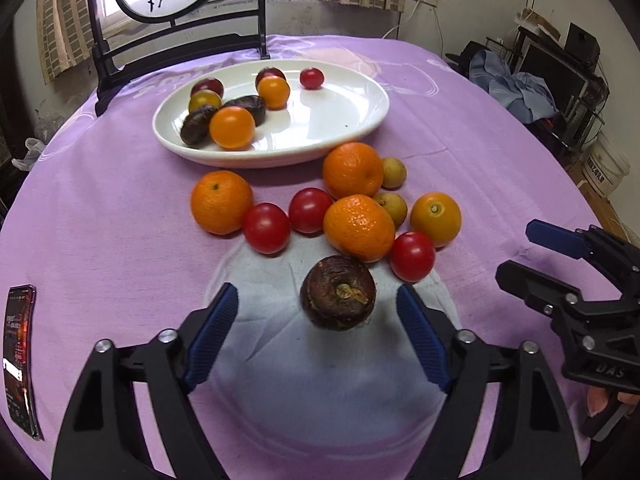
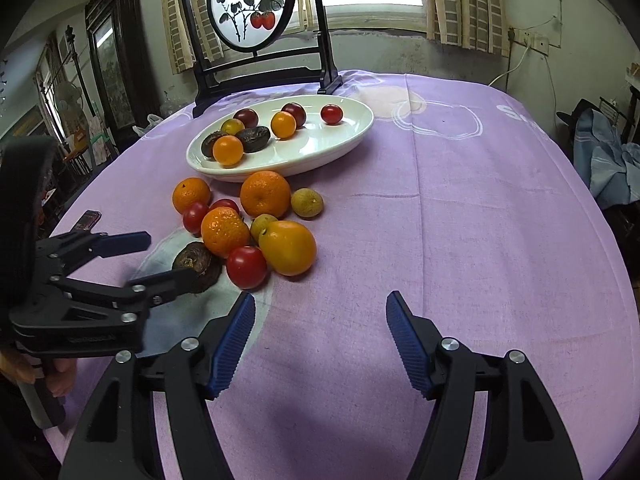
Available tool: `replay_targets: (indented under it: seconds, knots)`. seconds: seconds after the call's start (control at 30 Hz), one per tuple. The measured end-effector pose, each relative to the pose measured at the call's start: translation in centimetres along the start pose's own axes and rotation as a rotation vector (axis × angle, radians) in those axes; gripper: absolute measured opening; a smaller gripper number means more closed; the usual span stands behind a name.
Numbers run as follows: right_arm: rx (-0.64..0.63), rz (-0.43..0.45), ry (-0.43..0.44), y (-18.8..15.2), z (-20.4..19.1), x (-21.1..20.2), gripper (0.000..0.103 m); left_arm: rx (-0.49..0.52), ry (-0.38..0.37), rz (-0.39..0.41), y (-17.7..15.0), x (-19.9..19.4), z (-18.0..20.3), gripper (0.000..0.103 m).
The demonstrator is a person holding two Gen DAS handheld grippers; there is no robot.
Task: Organize fruits
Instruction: 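Grasp another dark brown fruit with the left gripper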
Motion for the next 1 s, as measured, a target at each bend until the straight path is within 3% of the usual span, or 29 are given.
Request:
replay_targets:
  seconds: [0.03,0.1,0.13,0.17,0.43,0.6,0.7,0.83,1.0]
  knots:
    - [0.005,-0.001,0.001,-0.1,0.1,0.0,0.069,0.006,-0.004,-0.013,0.0,0.5,0.2,0.070]
    - [0.013,-0.002,0.003,-0.1,0.4,0.1,0.069,0.010,-0.020,-0.046,-0.1,1.6,0.5,0.054]
    - [0.016,-0.003,0.003,-0.1,0.5,0.1,0.069,0.015,-0.004,-0.035,0.0,1.6,0.5,0.053]
    - [0.016,-0.003,0.003,-0.1,0.5,0.1,0.069,0.030,-0.009,-0.027,0.0,1.6,0.7,0.041]
    - [-0.034,-0.022,-0.002,-0.2,-0.8,0.6,0.069,0.024,-0.023,0.001,-0.2,-0.2,-0.1,0.041]
    - [-0.095,-0.076,-0.075,-0.2,-1.2,2.2,0.069,0.018,-0.018,0.022,-0.6,-1.7,-1.2,0.040]
    - [-0.163,-0.121,-0.113,-0.2,-1.7,3.8,0.060,0.008,-0.027,0.022,-0.9,-1.9,-1.7,0.040]
    - [-0.208,-0.111,-0.112,1.3,-2.4,4.9,0.053,-0.012,-0.033,0.023,-1.3,-2.0,-2.5,0.040]
    - [-0.225,-0.106,-0.091,3.0,-3.2,6.2,0.052,-0.022,-0.033,0.026,-1.3,-2.2,-3.0,0.040]
Point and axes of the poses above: each gripper's, at about its wrist camera, not at the fingertips, and x roughly the way its jaws point, z to its right, y to its top, the point moved 6 cm from there along x, roughly the way its jaws point, and after that the axes turned 5 degrees about -z, right-handed, at the moved point
